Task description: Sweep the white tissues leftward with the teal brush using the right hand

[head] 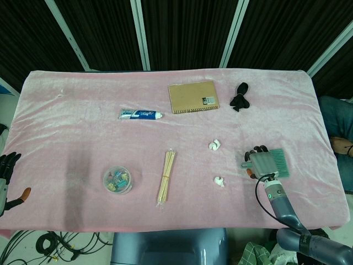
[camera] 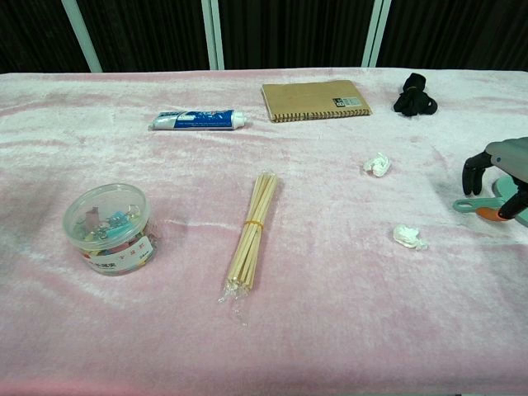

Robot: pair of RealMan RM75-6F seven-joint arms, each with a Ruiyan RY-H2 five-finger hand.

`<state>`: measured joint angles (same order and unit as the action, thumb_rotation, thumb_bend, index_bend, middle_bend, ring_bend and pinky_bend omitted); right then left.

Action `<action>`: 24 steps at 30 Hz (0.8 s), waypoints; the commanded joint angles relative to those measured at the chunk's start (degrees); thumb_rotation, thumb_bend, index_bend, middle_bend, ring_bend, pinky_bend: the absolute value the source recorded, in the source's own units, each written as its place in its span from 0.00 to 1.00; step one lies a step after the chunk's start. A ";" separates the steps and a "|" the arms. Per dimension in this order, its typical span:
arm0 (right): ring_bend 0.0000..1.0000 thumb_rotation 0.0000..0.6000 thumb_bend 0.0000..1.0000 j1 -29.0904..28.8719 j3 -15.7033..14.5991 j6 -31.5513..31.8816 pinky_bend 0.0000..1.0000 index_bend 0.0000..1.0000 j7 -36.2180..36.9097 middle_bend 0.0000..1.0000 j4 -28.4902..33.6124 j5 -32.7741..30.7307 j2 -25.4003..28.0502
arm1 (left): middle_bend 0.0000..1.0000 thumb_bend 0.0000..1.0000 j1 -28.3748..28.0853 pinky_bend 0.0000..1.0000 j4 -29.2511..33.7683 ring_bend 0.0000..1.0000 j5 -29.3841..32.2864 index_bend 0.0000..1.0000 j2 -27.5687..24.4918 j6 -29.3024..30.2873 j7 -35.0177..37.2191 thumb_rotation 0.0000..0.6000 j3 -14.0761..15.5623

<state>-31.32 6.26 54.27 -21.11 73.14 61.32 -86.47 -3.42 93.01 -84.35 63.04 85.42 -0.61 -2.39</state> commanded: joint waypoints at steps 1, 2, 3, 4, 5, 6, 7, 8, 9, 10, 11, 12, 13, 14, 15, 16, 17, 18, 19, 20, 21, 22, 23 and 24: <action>0.20 1.00 0.26 -0.04 0.02 -0.05 0.15 0.48 -0.09 0.42 -0.03 0.01 0.06 | 0.05 0.28 -0.05 0.00 0.04 0.00 -0.01 0.07 0.02 -0.03 -0.15 1.00 -0.02; 0.20 1.00 0.26 -0.04 0.04 -0.05 0.15 0.48 -0.10 0.43 0.00 0.01 0.12 | 0.05 0.28 -0.04 0.00 0.06 0.00 0.02 0.07 0.03 -0.01 -0.19 1.00 -0.03; 0.20 1.00 0.26 -0.03 0.05 -0.04 0.15 0.48 -0.10 0.43 0.03 0.01 0.16 | 0.05 0.28 -0.03 0.00 0.07 0.00 0.05 0.07 0.03 -0.01 -0.20 1.00 -0.03; 0.20 1.00 0.26 -0.02 0.06 -0.04 0.15 0.48 -0.13 0.43 0.04 -0.02 0.21 | 0.05 0.28 -0.04 0.00 0.11 0.00 0.08 0.07 0.03 -0.03 -0.22 1.00 -0.04; 0.20 1.00 0.26 -0.01 0.06 -0.05 0.15 0.48 -0.14 0.43 0.04 -0.04 0.24 | 0.05 0.28 -0.03 0.00 0.12 0.00 0.10 0.07 0.02 -0.02 -0.25 1.00 -0.04; 0.20 1.00 0.26 0.02 0.04 -0.10 0.15 0.48 -0.15 0.43 0.03 -0.08 0.27 | 0.05 0.28 -0.01 0.00 0.12 0.00 0.10 0.07 0.02 0.02 -0.28 1.00 -0.04; 0.20 1.00 0.26 0.04 0.02 -0.14 0.15 0.48 -0.15 0.43 0.01 -0.11 0.28 | 0.05 0.28 -0.01 0.00 0.11 0.00 0.08 0.07 0.04 0.06 -0.28 1.00 -0.05; 0.20 1.00 0.26 0.06 0.00 -0.18 0.15 0.48 -0.16 0.43 -0.02 -0.14 0.27 | 0.05 0.28 0.00 0.00 0.08 0.00 0.06 0.06 0.07 0.14 -0.24 1.00 -0.08; 0.20 1.00 0.26 0.07 -0.02 -0.21 0.15 0.49 -0.17 0.44 -0.06 -0.17 0.25 | 0.05 0.28 0.01 0.00 0.08 0.00 0.06 0.06 0.08 0.17 -0.23 1.00 -0.09; 0.20 1.00 0.26 0.09 -0.04 -0.23 0.15 0.49 -0.17 0.44 -0.10 -0.17 0.24 | 0.05 0.28 0.02 0.00 0.05 0.00 0.06 0.06 0.11 0.21 -0.21 1.00 -0.10; 0.20 1.00 0.26 0.10 -0.06 -0.25 0.15 0.49 -0.17 0.44 -0.10 -0.17 0.23 | 0.05 0.28 0.03 0.00 0.03 0.00 0.04 0.06 0.12 0.23 -0.18 1.00 -0.10; 0.20 1.00 0.26 0.11 -0.06 -0.28 0.15 0.49 -0.14 0.44 -0.11 -0.18 0.21 | 0.05 0.28 0.03 0.00 0.01 0.00 0.01 0.06 0.12 0.26 -0.15 1.00 -0.10; 0.20 1.00 0.26 0.11 -0.05 -0.30 0.15 0.49 -0.12 0.44 -0.12 -0.18 0.19 | 0.05 0.28 0.03 0.00 -0.01 0.00 -0.02 0.06 0.13 0.28 -0.14 1.00 -0.10; 0.20 1.00 0.26 0.11 -0.05 -0.31 0.15 0.49 -0.11 0.44 -0.13 -0.19 0.17 | 0.05 0.28 0.03 0.00 -0.02 0.00 -0.05 0.06 0.14 0.30 -0.14 1.00 -0.10; 0.20 1.00 0.26 0.11 -0.05 -0.36 0.15 0.49 -0.09 0.44 -0.15 -0.21 0.13 | 0.05 0.28 0.02 0.00 -0.06 0.00 -0.06 0.06 0.17 0.32 -0.15 1.00 -0.11; 0.20 1.00 0.26 0.10 -0.05 -0.40 0.15 0.50 -0.10 0.44 -0.18 -0.22 0.11 | 0.05 0.28 0.02 0.00 -0.07 0.00 -0.07 0.06 0.18 0.33 -0.16 1.00 -0.12; 0.20 1.00 0.26 0.09 -0.05 -0.44 0.15 0.50 -0.12 0.44 -0.22 -0.24 0.08 | 0.05 0.28 0.02 0.00 -0.07 0.00 -0.06 0.06 0.19 0.32 -0.16 1.00 -0.11; 0.20 1.00 0.26 0.08 -0.06 -0.48 0.15 0.50 -0.13 0.44 -0.28 -0.27 0.03 | 0.05 0.28 0.03 0.00 -0.08 0.00 -0.05 0.06 0.19 0.32 -0.15 1.00 -0.12; 0.20 1.00 0.26 0.09 -0.05 -0.55 0.15 0.50 -0.09 0.45 -0.36 -0.31 -0.04 | 0.05 0.28 0.04 0.00 -0.08 0.00 -0.03 0.06 0.18 0.33 -0.13 1.00 -0.12; 0.20 1.00 0.26 0.09 -0.04 -0.61 0.15 0.50 -0.03 0.45 -0.44 -0.35 -0.11 | 0.05 0.28 0.04 0.00 -0.08 0.00 -0.02 0.06 0.18 0.33 -0.13 1.00 -0.13; 0.20 1.00 0.26 0.08 -0.04 -0.66 0.15 0.50 -0.01 0.45 -0.50 -0.39 -0.15 | 0.05 0.28 0.03 0.00 -0.08 0.00 -0.01 0.06 0.18 0.33 -0.13 1.00 -0.13; 0.20 1.00 0.26 0.06 -0.05 -0.77 0.15 0.50 0.00 0.45 -0.68 -0.45 -0.25 | 0.05 0.28 0.02 0.00 -0.07 0.00 -0.01 0.06 0.18 0.31 -0.15 1.00 -0.13; 0.20 1.00 0.26 0.05 -0.06 -0.82 0.15 0.50 0.00 0.45 -0.77 -0.47 -0.31 | 0.05 0.28 0.02 0.00 -0.06 0.00 -0.01 0.06 0.18 0.30 -0.16 1.00 -0.13; 0.20 1.00 0.26 0.00 -0.03 -0.96 0.15 0.50 0.03 0.45 -1.02 -0.55 -0.47 | 0.05 0.28 0.01 0.00 -0.06 0.00 -0.01 0.06 0.18 0.29 -0.18 1.00 -0.12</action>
<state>-31.28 6.21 53.39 -21.10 72.23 60.82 -86.85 -3.41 92.95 -84.36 63.21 85.70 -0.79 -2.52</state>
